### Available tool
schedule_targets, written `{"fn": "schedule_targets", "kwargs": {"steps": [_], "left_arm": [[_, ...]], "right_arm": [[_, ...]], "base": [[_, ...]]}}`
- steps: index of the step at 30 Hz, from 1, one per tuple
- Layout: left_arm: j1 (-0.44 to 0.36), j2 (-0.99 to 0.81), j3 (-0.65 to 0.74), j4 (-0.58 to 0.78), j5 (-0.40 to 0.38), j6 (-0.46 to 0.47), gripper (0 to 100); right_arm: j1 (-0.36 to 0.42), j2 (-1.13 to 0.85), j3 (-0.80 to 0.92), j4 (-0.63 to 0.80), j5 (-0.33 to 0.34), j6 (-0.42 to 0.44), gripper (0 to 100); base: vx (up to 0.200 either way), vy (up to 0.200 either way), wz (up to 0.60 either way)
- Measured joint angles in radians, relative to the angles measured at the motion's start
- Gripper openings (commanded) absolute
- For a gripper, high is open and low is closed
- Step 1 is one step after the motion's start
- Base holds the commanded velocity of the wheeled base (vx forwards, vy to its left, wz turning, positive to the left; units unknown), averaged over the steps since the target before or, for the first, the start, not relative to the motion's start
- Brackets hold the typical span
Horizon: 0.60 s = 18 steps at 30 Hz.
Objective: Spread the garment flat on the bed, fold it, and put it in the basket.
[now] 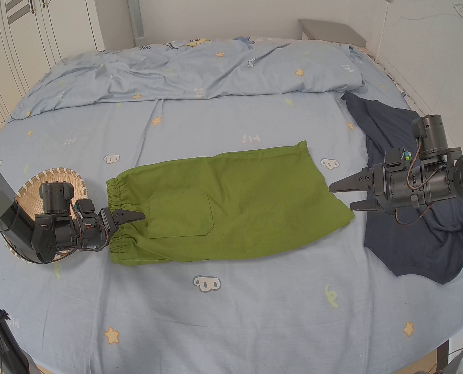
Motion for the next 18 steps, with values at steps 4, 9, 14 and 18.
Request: {"fn": "schedule_targets", "kwargs": {"steps": [4, 9, 14, 18], "left_arm": [[0.003, 0.011, -0.014, -0.001, -0.012, -0.035, 0], [0.004, 0.023, -0.031, 0.005, -0.012, -0.069, 0], [0.008, 0.028, -0.038, 0.014, -0.015, -0.071, 0], [0.018, 0.025, -0.039, 0.026, -0.015, -0.071, 0]], "right_arm": [[0.001, 0.001, -0.001, 0.000, 0.000, 0.000, 100], [0.002, 0.005, -0.002, 0.000, 0.000, 0.000, 100], [0.001, 0.007, -0.004, 0.000, 0.000, -0.001, 100], [-0.002, 0.008, -0.005, 0.000, 0.000, -0.001, 100]], "base": [[0.000, 0.000, 0.00], [0.000, 0.000, 0.00], [0.000, 0.000, 0.00], [0.000, 0.000, 0.00]]}}
